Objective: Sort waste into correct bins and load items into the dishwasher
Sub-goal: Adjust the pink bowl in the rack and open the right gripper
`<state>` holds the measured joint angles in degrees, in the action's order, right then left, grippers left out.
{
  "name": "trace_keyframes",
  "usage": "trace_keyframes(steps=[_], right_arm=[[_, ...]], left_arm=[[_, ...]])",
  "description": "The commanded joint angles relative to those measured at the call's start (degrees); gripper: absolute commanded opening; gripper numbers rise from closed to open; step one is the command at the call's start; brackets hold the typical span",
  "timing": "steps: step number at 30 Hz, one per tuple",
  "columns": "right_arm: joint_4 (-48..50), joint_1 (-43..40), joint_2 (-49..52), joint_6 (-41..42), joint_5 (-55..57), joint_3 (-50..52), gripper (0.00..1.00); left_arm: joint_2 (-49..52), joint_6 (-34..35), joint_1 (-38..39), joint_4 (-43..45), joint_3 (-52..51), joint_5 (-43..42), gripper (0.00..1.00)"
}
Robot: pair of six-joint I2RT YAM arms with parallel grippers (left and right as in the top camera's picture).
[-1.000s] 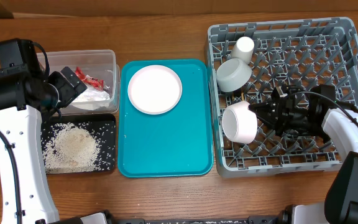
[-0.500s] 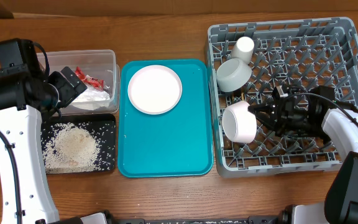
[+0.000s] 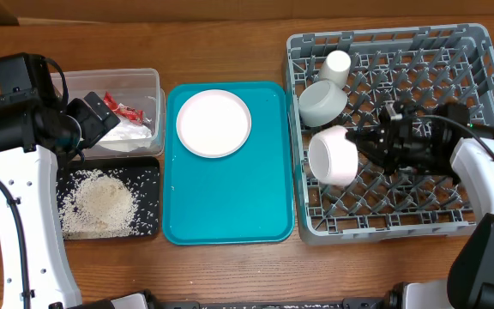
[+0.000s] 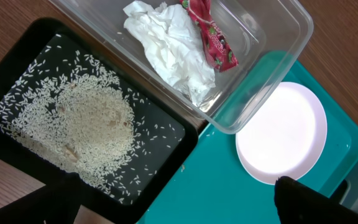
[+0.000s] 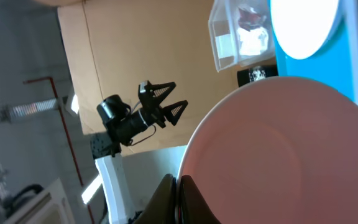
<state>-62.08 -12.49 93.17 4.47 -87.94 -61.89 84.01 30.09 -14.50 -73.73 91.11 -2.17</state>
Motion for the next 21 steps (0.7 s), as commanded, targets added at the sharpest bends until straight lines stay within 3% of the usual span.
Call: trace_keyframes(steps=[1,8,21], right_arm=[[-0.02,1.20,-1.62,-0.87,-1.97,-1.84,0.04],[-3.13,3.56,-1.62,-9.49,-1.95,-1.57,0.04],[3.87,3.50,-1.03,-10.71,-0.81,4.59,0.04]], left_arm=[[0.26,0.15,-0.11,0.07,-0.09,-0.22,1.00],[0.26,0.15,-0.11,0.07,-0.09,-0.22,1.00],[0.26,0.15,-0.09,0.07,-0.09,-0.20,1.00]])
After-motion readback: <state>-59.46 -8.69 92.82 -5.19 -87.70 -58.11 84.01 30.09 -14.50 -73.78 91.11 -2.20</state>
